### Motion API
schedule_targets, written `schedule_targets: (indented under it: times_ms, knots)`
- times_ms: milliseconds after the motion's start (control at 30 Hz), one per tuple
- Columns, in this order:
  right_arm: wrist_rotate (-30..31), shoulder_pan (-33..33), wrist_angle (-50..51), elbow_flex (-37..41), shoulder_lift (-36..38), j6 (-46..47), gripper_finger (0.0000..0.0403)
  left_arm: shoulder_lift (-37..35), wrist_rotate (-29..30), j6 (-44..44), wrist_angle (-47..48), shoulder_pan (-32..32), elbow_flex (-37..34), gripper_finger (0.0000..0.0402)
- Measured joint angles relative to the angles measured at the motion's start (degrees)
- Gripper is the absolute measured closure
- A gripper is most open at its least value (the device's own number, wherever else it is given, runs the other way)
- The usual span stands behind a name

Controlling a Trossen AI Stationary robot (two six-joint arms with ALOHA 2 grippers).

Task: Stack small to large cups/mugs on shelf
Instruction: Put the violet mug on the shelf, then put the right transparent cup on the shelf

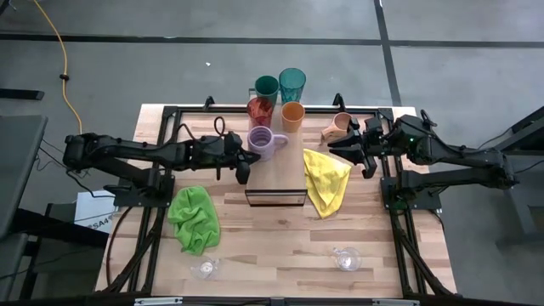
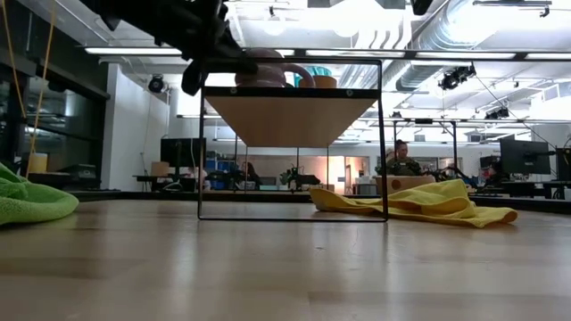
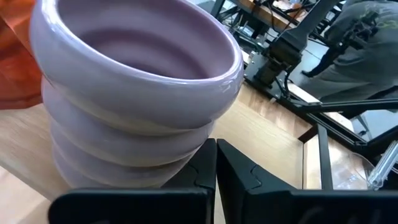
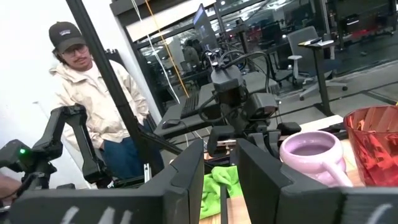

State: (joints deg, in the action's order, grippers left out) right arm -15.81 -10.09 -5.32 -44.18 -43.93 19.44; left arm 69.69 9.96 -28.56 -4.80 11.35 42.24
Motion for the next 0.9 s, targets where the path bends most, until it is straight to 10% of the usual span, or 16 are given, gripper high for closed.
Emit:
schedule_targets:
  times_ms: [900]
  knots:
    - [-0.59,-0.02,-0.07,0.0,0.1,-0.18,0.0318,-10.51,-9.47,-2.39,-11.84,-3.47,0.17,0.0401]
